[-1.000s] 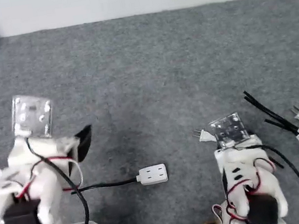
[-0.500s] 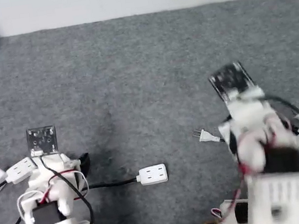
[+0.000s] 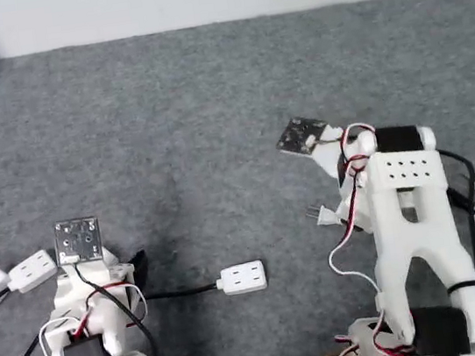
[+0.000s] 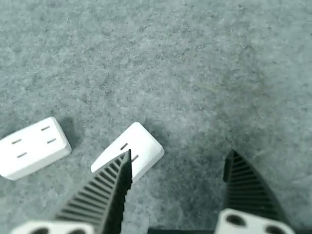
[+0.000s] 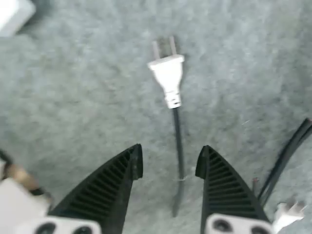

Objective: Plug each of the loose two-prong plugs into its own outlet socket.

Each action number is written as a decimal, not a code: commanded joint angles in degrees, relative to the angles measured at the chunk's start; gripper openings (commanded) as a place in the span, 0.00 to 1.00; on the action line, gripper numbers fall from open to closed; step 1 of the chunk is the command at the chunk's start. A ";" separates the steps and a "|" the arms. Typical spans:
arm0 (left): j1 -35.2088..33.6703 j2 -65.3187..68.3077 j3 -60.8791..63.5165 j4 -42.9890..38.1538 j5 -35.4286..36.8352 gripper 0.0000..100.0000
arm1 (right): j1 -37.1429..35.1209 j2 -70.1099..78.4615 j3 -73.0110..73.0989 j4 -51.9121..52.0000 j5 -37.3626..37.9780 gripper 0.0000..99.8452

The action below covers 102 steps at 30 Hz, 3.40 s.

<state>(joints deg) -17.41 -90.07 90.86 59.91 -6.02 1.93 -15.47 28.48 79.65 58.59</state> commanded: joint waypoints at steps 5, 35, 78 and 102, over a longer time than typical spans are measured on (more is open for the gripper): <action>-0.09 -6.24 0.84 2.37 -0.97 0.29 | -3.56 0.31 9.41 -15.69 5.54 0.19; -0.09 -8.62 1.45 3.25 -0.97 0.29 | -3.30 18.07 5.71 -26.86 14.95 0.19; -0.18 -8.62 1.36 3.25 -0.97 0.29 | -6.29 25.10 -5.54 -14.64 15.12 0.01; -0.09 -8.62 1.36 3.34 -2.90 0.29 | -14.55 24.48 -1.23 -20.79 25.41 0.01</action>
<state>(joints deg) -17.41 -97.89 92.88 63.08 -8.40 -11.87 9.67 26.46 58.90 82.95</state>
